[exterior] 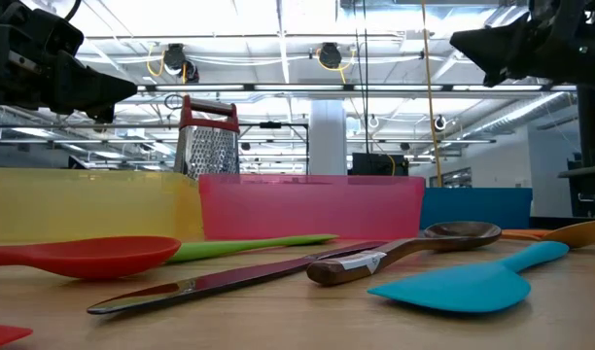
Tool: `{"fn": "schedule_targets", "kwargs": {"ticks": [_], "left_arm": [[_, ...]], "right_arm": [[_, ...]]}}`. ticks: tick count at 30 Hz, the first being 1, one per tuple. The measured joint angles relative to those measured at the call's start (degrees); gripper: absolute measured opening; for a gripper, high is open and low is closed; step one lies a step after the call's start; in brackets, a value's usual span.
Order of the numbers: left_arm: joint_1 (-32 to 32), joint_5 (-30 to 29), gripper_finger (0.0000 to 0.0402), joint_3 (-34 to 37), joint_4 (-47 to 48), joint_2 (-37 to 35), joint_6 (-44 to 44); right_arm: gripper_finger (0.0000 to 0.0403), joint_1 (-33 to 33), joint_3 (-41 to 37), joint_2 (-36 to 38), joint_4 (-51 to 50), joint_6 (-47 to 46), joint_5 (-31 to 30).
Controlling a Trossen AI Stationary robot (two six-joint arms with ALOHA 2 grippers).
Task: Pick & Place Kitchen Items
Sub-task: Put the red serving spoon into the yellow bin
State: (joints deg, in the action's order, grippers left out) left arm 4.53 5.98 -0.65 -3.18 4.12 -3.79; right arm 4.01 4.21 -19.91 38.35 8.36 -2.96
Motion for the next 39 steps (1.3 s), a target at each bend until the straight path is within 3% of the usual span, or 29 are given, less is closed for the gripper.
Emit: {"fn": "schedule_targets", "kwargs": {"ticks": [6,11,28,36,39], "left_arm": [[0.0,0.0,0.0033,0.0,0.0,0.0,0.0],[0.0,0.0,0.0033,0.0,0.0,0.0,0.0],[0.0,-1.5,0.0033,0.0,-5.4,0.0,1.4],[0.0,-1.5,0.0033,0.0,-7.8,0.0,5.5],[0.0,-1.6,0.0033,0.0,-11.3,0.0,3.7]], "right_arm": [[0.0100,0.0,0.0,-2.0,0.0,-1.6,0.0],[0.0122,0.0,0.0,-3.8,0.5,-1.7,0.0],[0.0114,0.0,0.0,-6.3,1.7,-1.2,-0.3],[0.0105,0.1,0.0,-8.7,2.2,1.5,-7.7],[0.0106,0.1,0.0,-9.4,2.9,2.8,-7.5]]}}
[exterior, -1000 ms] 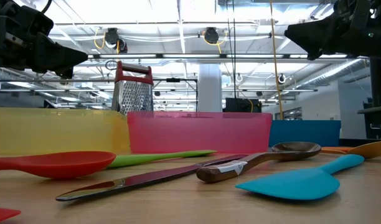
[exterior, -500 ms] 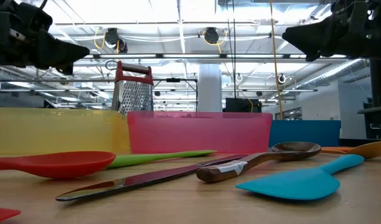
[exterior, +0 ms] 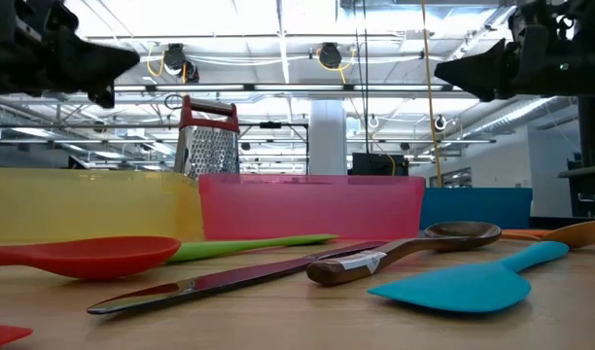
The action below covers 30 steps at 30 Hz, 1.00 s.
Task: Pick & Place Kitchen Items
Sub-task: Put the red serving spoon into the yellow bin
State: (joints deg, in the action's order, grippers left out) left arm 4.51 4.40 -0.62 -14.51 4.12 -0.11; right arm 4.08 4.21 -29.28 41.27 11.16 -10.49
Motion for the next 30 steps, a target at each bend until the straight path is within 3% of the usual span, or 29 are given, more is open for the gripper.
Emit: {"fn": "schedule_targets", "kwargs": {"ticks": [5,17,23,30], "left_arm": [[0.0,0.0,0.0044,0.0,-8.2,0.0,-1.9],[0.0,-0.1,0.0131,-0.8,-11.4,2.0,-3.8],[0.0,-3.0,0.0134,-5.9,-11.3,11.8,-5.8],[-2.7,-0.6,0.0134,-17.9,-6.4,27.4,-0.9]], "right_arm": [[0.0112,0.0,0.0,-1.4,3.7,-2.7,0.0],[0.0121,0.0,0.0,-3.0,7.2,0.5,0.0],[0.0121,0.0,0.0,-3.2,8.6,0.5,0.0],[0.0117,0.0,0.0,-3.2,8.2,0.5,0.0]]}}
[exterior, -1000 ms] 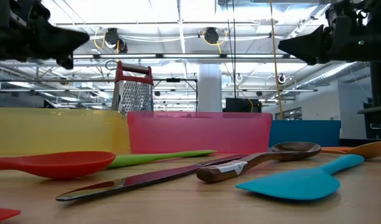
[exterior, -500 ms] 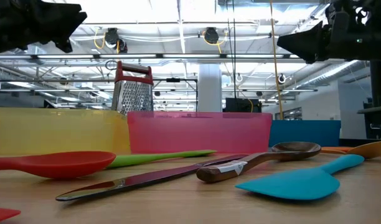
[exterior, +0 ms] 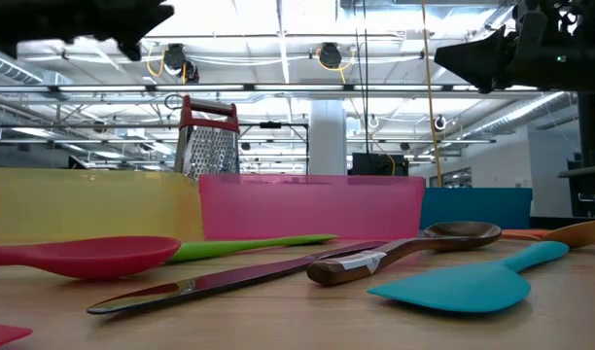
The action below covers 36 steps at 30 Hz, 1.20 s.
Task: Pick & Place Kitchen Items
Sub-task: Put the red serving spoon into the yellow bin
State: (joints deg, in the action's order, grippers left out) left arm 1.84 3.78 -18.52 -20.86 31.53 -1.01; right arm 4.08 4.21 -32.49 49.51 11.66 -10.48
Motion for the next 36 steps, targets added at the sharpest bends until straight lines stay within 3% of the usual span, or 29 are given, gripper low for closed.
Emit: {"fn": "schedule_targets", "kwargs": {"ticks": [3,6,13,27,36], "left_arm": [[-4.0,1.2,0.0134,-6.7,5.1,6.9,0.7],[-8.5,-1.3,0.0134,-12.9,9.4,13.6,-2.4],[-16.1,-15.0,0.0134,-23.5,21.4,25.4,-4.4],[-25.0,-17.4,0.0134,-24.3,20.1,36.4,2.9],[-30.5,-20.7,0.0134,-24.3,16.5,45.5,17.0]], "right_arm": [[0.0117,0.0,0.0,0.0,-1.3,-0.6,0.0],[0.0116,0.0,0.0,0.0,-3.1,-2.9,0.0],[0.0115,0.0,0.0,-0.1,-6.0,-3.8,0.0],[0.0114,0.0,0.0,-0.1,-9.2,-5.4,0.0],[0.0113,0.0,0.0,-0.1,-13.7,-5.4,0.1]]}}
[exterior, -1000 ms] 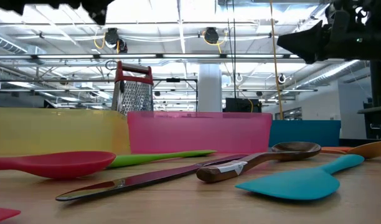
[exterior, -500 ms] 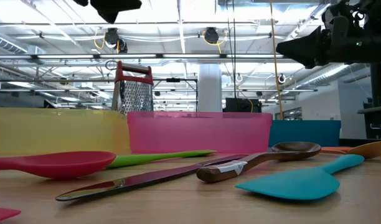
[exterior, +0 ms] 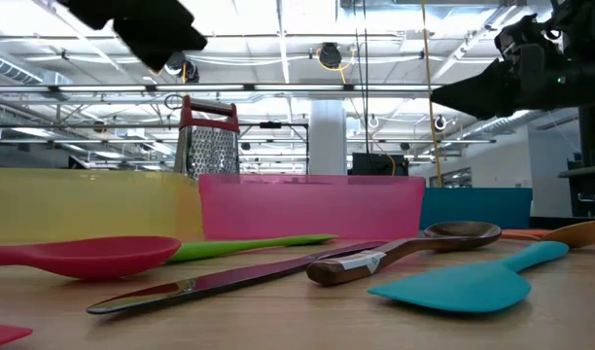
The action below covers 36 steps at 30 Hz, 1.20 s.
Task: Pick & Place Kitchen Items
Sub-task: Put the red serving spoon into the yellow bin
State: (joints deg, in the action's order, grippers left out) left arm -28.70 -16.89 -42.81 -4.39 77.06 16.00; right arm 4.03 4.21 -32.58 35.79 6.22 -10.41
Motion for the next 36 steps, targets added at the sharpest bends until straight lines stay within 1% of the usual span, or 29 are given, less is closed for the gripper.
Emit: {"fn": "schedule_targets", "kwargs": {"ticks": [6,8,11,14,18,23,29,33,36], "left_arm": [[-2.5,-0.2,0.0133,0.0,-0.2,3.7,11.1],[-3.3,-0.3,0.0133,-0.9,0.6,5.1,13.6],[-4.5,-0.3,0.0133,-3.9,4.8,7.4,14.9],[-5.2,-0.2,0.0133,-8.7,11.0,10.7,16.4],[-5.8,-0.1,0.0133,-14.7,19.2,15.2,21.1],[-6.4,4.5,0.0133,-19.1,24.8,20.2,29.7],[-7.8,8.4,0.0133,-20.6,27.0,24.1,37.7],[-9.2,11.0,0.0133,-20.6,28.8,25.8,39.8],[-10.1,11.3,0.0133,-20.6,31.0,26.8,40.2]], "right_arm": [[0.0111,0.0,0.0,0.0,-0.2,0.5,0.0],[0.0110,0.0,0.0,0.0,-0.2,0.5,0.0],[0.0111,0.0,0.0,0.0,-0.6,0.5,0.0],[0.0111,0.0,0.0,-0.1,-1.2,0.5,0.0],[0.0110,0.0,0.0,-0.1,-1.9,0.5,0.0],[0.0112,0.0,0.0,-0.1,-1.8,0.5,0.0],[0.0110,0.0,0.0,-0.1,-1.9,0.5,0.0],[0.0112,0.0,0.0,-0.1,-1.8,0.8,0.0],[0.0110,0.0,0.0,-0.1,-1.3,0.8,0.0]]}}
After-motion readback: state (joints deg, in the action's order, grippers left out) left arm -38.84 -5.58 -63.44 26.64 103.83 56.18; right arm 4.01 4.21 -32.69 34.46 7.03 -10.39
